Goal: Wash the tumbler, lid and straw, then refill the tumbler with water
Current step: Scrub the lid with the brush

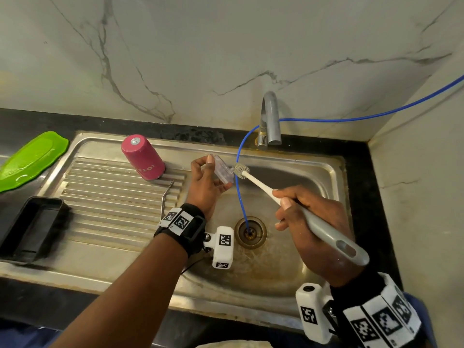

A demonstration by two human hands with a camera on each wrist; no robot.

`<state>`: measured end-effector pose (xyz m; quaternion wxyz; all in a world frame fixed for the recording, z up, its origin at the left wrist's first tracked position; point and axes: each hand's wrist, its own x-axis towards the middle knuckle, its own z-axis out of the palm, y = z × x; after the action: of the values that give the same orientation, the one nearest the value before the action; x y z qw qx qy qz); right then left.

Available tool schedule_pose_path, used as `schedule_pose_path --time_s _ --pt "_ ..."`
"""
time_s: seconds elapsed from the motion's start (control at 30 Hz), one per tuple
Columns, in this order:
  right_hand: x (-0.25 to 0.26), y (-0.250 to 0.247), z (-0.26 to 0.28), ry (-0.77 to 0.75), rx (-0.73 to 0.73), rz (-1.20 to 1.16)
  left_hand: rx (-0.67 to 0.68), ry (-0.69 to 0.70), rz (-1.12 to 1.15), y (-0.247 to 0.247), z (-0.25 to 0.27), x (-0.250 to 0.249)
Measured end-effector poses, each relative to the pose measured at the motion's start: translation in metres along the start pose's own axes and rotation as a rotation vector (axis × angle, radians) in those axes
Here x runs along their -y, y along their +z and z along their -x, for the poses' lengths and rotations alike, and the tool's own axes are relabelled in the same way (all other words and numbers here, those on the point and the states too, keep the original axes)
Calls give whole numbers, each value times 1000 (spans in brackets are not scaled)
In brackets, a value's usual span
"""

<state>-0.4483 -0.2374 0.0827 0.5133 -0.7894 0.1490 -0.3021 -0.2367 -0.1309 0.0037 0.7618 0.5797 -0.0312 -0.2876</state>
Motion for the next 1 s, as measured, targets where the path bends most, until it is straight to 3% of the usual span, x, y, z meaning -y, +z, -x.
schedule_pose_path --time_s 0.3,1.0 --pt "-5 7 -8 30 55 31 35 24 -160 5 5 -2" --pt "21 -9 -5 8 8 -34 -83 1 56 0 -13 -1"
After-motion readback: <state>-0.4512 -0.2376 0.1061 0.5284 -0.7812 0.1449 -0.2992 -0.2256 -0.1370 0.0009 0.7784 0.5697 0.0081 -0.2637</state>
